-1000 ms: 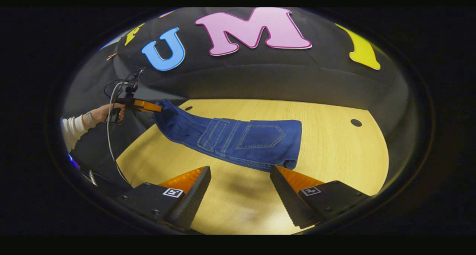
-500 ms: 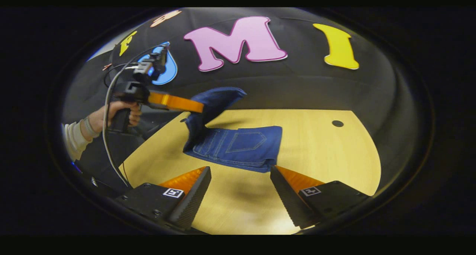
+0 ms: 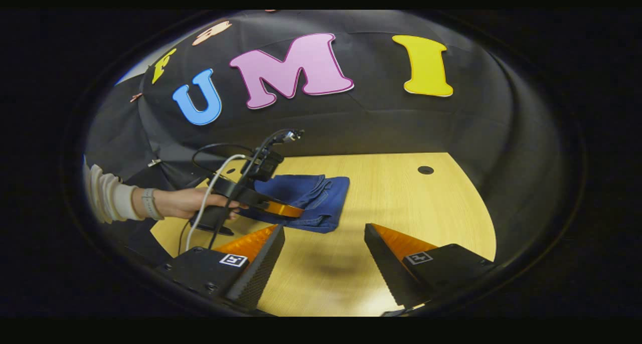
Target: Grasp the waist and the cuffs of the jeans and fold them to make the two legs overlap; first hold the waist and fold one-third of the jeans toward the cuffs, then hold the cuffs and fold the remaining one-third in the same direction to finish folding.
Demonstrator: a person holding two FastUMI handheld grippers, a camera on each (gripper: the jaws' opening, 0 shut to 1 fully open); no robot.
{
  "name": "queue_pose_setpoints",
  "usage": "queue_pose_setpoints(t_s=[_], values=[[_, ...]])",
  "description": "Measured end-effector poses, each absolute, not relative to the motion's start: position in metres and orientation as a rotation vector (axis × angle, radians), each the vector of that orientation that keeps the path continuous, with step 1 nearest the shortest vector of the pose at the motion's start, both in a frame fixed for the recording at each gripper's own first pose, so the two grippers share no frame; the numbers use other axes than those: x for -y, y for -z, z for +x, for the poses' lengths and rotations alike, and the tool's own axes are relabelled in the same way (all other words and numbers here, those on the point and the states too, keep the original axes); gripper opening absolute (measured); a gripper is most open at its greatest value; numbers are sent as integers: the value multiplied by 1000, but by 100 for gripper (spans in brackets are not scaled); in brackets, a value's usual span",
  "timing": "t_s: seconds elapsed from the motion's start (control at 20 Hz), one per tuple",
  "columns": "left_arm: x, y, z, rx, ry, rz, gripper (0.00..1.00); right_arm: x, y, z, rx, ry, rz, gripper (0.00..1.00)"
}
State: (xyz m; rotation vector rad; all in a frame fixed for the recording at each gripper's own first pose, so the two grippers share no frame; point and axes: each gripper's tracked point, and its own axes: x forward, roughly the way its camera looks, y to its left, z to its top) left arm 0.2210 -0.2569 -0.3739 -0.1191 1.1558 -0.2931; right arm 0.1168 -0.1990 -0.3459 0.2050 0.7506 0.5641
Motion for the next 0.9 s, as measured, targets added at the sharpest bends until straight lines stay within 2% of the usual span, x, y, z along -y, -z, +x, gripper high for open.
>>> queue_pose_setpoints(t_s=[0.15,0.25,0.35,0.65,0.9], values=[[266,360,222,-1108,284,-197,74,200,343,125,-738,-578,213,98],[258,341,221,-1025,246,-186,89,209,337,136,-677,-546,167,98],[249,305,214,-898,256,-129,97,231,317,156,-558,-458,76,97],[211,162,145,-536,128,-58,97,232,235,138,-344,-369,-18,98],[197,51,24,-294,83,-37,96,199,149,63,-246,-344,-6,96]])
